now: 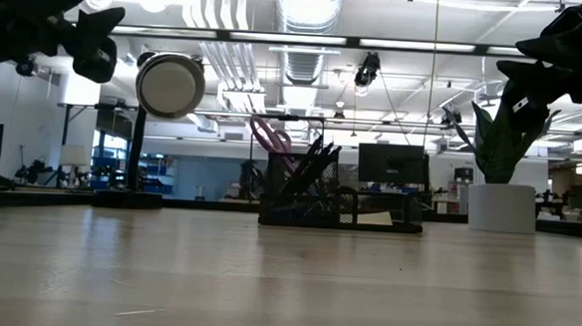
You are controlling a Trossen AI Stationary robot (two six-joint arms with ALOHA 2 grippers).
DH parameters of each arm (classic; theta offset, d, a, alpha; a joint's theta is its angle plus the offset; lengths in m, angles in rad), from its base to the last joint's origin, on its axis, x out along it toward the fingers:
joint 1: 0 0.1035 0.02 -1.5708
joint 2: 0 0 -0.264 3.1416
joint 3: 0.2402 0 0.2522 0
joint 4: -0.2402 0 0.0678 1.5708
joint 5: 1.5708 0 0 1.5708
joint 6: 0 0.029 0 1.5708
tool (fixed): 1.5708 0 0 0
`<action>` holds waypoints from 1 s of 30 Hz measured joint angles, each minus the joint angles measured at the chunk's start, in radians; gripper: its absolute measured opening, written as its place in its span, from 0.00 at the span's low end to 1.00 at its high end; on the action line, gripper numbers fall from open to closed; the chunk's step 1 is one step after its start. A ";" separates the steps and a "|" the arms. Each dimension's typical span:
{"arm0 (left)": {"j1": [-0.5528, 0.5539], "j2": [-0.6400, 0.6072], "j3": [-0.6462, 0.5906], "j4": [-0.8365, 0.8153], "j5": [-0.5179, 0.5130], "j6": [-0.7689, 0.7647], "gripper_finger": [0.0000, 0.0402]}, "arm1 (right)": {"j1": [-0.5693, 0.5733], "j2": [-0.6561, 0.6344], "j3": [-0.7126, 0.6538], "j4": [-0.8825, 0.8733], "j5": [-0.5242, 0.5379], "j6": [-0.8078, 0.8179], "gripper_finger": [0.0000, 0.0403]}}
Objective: Pick and place office supplies into organizer
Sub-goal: Return to Home Position
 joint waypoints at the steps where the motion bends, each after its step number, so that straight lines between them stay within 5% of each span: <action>1: 0.000 0.004 0.000 -0.001 0.000 0.000 0.40 | 0.000 0.000 0.000 0.000 0.000 0.000 0.29; 30: 0.000 0.032 0.000 -0.001 0.000 0.000 0.40 | 0.000 0.000 0.000 0.000 0.000 0.000 0.29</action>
